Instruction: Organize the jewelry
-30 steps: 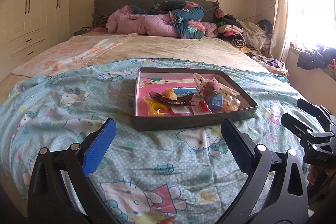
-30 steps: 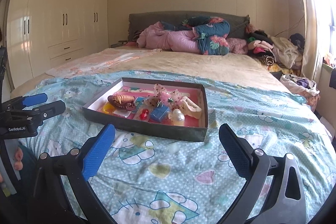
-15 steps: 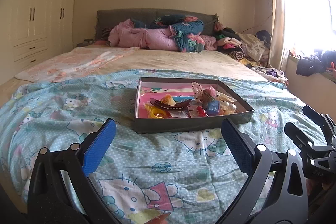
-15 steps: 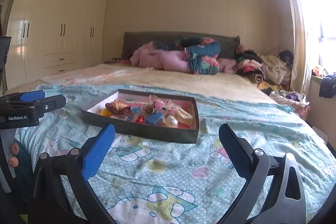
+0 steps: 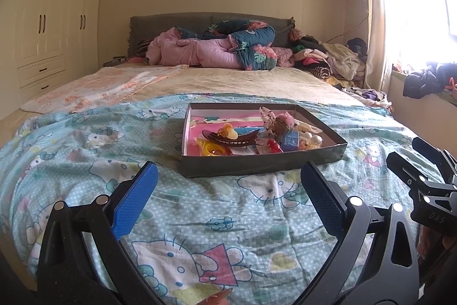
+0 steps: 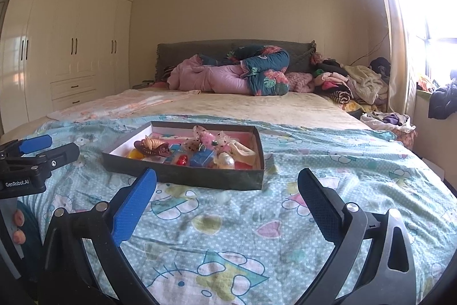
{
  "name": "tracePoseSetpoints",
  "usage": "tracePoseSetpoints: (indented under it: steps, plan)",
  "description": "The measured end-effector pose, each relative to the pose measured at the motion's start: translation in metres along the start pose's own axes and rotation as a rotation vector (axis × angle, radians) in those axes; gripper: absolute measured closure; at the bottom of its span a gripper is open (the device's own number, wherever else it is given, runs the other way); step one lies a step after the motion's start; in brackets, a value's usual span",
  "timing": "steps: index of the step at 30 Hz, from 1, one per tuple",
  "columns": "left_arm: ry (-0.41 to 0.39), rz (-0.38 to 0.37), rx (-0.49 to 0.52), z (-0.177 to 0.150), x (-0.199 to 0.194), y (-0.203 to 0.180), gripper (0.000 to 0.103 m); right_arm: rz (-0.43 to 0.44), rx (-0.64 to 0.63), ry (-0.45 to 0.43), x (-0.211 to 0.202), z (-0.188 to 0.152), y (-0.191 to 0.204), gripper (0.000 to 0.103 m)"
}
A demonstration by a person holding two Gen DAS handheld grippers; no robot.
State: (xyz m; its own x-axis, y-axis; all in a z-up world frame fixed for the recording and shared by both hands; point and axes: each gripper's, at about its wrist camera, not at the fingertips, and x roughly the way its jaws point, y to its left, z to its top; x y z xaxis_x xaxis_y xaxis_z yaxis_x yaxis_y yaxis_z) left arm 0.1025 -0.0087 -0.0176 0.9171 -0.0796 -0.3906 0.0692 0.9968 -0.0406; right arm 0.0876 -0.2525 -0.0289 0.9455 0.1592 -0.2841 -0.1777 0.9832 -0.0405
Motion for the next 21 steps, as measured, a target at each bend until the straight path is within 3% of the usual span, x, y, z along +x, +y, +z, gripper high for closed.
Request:
tracePoseSetpoints:
  steps: [21]
  plan:
    - [0.000,0.003,0.002,-0.0001,-0.0004,-0.0001,0.011,0.014,-0.007,-0.001,-0.0028,-0.0002,0.0002,0.006]
